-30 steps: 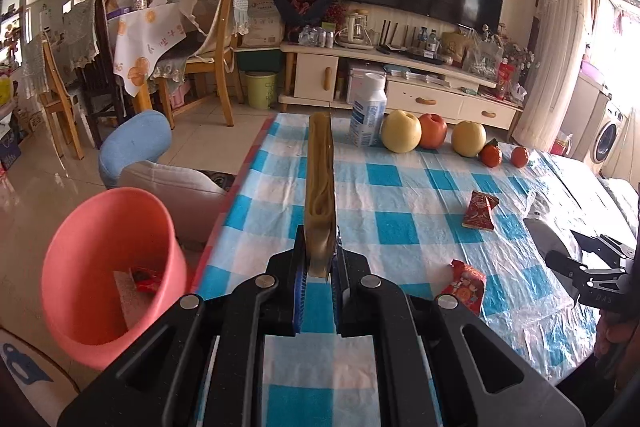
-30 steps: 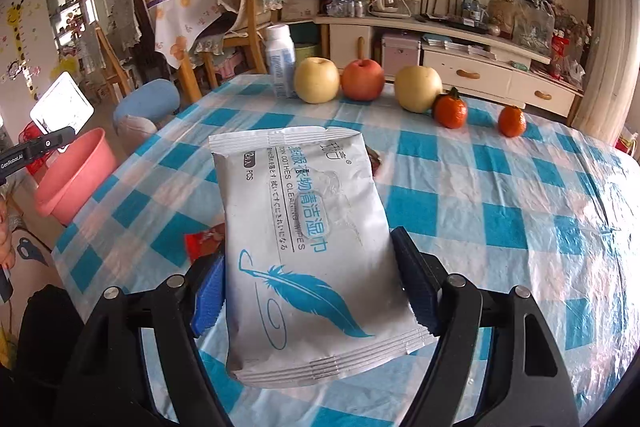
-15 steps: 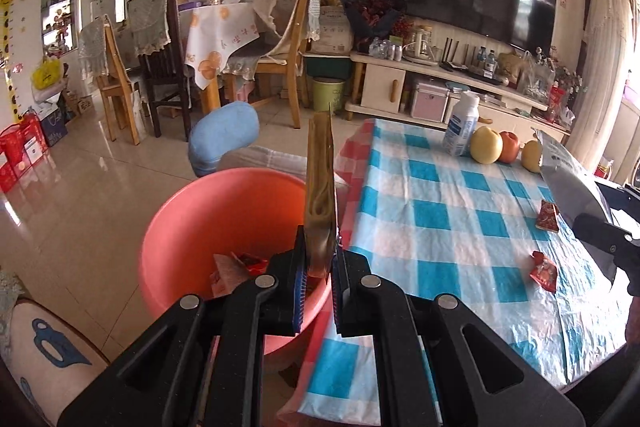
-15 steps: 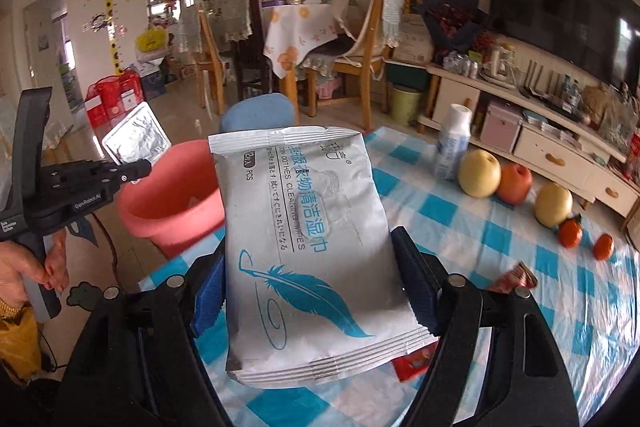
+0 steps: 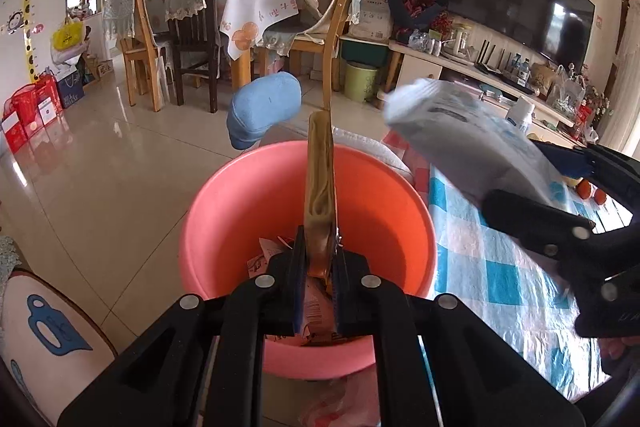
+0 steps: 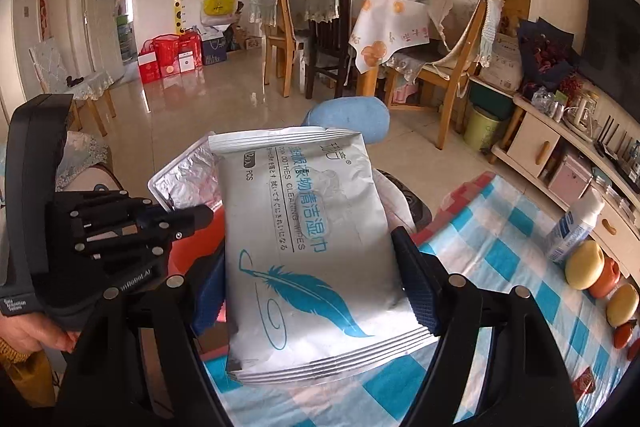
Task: Collect trash
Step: 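Open both tools to drop the tray and wipes pack into the bucket, then move both tools back over the table toward the red wrappers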
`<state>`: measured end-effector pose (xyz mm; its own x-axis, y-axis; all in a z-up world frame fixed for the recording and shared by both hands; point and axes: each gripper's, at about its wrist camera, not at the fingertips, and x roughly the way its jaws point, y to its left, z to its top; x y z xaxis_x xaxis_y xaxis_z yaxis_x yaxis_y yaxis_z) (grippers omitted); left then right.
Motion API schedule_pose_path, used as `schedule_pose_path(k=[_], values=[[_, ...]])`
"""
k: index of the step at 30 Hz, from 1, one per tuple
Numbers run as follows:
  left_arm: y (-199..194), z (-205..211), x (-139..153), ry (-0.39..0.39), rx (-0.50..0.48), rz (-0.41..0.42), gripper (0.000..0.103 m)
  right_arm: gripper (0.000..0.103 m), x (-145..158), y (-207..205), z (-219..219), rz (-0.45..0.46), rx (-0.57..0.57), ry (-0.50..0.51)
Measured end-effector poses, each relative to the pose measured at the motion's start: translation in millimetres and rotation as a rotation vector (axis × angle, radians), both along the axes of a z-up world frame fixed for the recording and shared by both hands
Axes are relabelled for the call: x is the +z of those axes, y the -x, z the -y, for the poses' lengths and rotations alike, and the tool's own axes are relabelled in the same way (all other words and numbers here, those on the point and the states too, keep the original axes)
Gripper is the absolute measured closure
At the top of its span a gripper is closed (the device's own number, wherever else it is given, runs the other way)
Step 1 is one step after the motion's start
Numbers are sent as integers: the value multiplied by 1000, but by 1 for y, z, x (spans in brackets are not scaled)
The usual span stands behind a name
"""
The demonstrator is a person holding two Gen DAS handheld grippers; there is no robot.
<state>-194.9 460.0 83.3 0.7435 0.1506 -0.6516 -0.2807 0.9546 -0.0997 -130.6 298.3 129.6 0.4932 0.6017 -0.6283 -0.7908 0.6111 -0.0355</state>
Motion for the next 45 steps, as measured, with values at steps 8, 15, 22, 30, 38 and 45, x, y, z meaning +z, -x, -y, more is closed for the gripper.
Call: schedule_pose_path(k=[8,15,22,30,38,45], values=[[-20,-27,-39,137,95,-49,49,19,-32,-25,-33,-25,-16,35],[-11,-24,-45,115,121,-38,18,14,-34,-24,4,-35,-110,-6],[3,-6,-32,100,113,5,12,11,-36,-12,43,2,-204,25],[8,28,-12,73,44,36,11,10,-31,9,88,20,-263,18],[12,70,7,36,-26,57,11,10,-26,24,126,32,-318,10],[13,107,16,-3,-71,55,11,10,-26,32,161,46,-365,15]])
